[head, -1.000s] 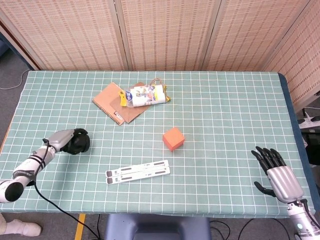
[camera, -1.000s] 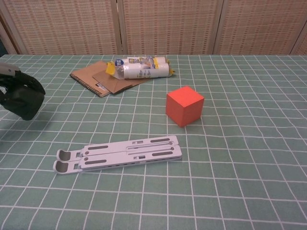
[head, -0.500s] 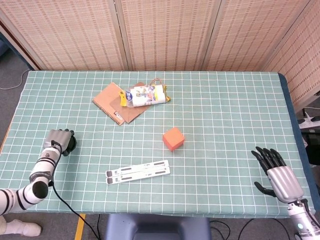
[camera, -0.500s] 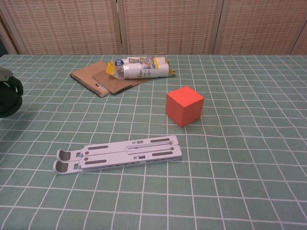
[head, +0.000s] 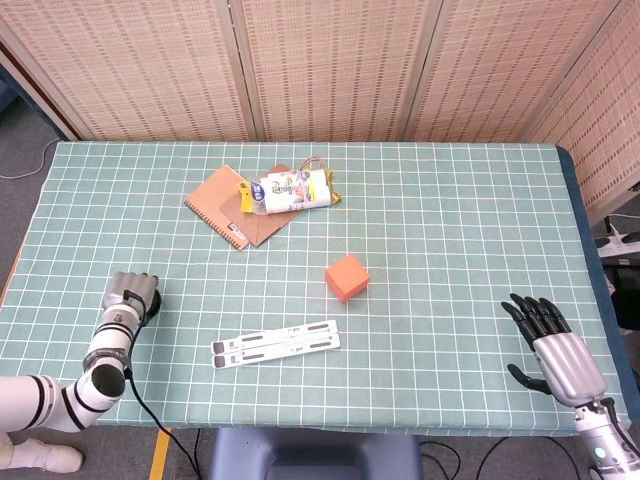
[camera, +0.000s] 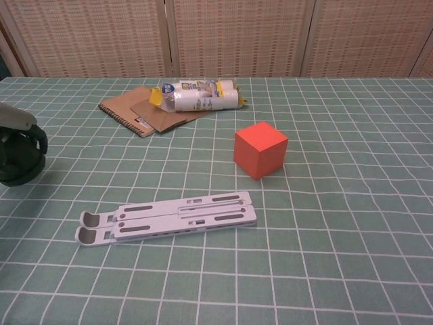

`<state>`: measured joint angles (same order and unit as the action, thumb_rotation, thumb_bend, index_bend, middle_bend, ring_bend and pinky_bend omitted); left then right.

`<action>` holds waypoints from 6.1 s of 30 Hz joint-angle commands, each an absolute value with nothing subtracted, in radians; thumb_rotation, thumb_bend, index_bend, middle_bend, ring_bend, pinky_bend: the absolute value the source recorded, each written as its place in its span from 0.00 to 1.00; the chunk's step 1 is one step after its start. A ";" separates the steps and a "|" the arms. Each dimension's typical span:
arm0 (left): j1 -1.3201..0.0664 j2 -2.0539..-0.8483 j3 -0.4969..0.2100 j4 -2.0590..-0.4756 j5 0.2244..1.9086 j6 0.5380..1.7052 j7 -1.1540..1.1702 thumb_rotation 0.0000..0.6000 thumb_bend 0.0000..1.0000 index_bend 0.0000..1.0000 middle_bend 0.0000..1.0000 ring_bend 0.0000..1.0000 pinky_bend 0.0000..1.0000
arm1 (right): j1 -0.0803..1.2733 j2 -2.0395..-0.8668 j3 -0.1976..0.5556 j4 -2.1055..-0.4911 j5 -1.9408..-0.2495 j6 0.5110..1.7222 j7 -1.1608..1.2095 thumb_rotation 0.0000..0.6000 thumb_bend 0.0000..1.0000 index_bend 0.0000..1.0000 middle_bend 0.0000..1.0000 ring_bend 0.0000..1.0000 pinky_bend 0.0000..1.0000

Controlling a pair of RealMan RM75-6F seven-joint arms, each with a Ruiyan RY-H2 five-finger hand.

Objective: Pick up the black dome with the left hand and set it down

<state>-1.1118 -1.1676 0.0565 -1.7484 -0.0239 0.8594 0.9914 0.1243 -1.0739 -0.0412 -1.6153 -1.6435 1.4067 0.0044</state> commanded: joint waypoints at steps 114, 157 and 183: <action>-0.506 -1.117 0.164 -1.620 1.349 1.141 0.031 1.00 0.41 0.00 0.00 0.00 0.00 | 0.127 -1.086 -0.071 -1.629 -1.671 1.384 -0.015 1.00 0.18 0.00 0.00 0.00 0.00; -0.544 -1.223 -0.008 -1.571 1.148 1.034 0.317 1.00 0.40 0.47 0.43 0.36 0.48 | 0.127 -1.087 -0.073 -1.632 -1.667 1.381 -0.025 1.00 0.18 0.00 0.00 0.00 0.00; -0.510 -1.206 -0.039 -1.443 1.043 0.921 0.228 1.00 0.41 0.00 0.00 0.00 0.21 | 0.123 -1.085 -0.076 -1.634 -1.675 1.390 -0.027 1.00 0.18 0.00 0.00 0.00 0.00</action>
<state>-0.5141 -1.2147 -0.0405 -1.4351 1.0420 0.9205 0.2317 0.1227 -1.0856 -0.0755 -1.6341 -1.6749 1.3897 -0.0268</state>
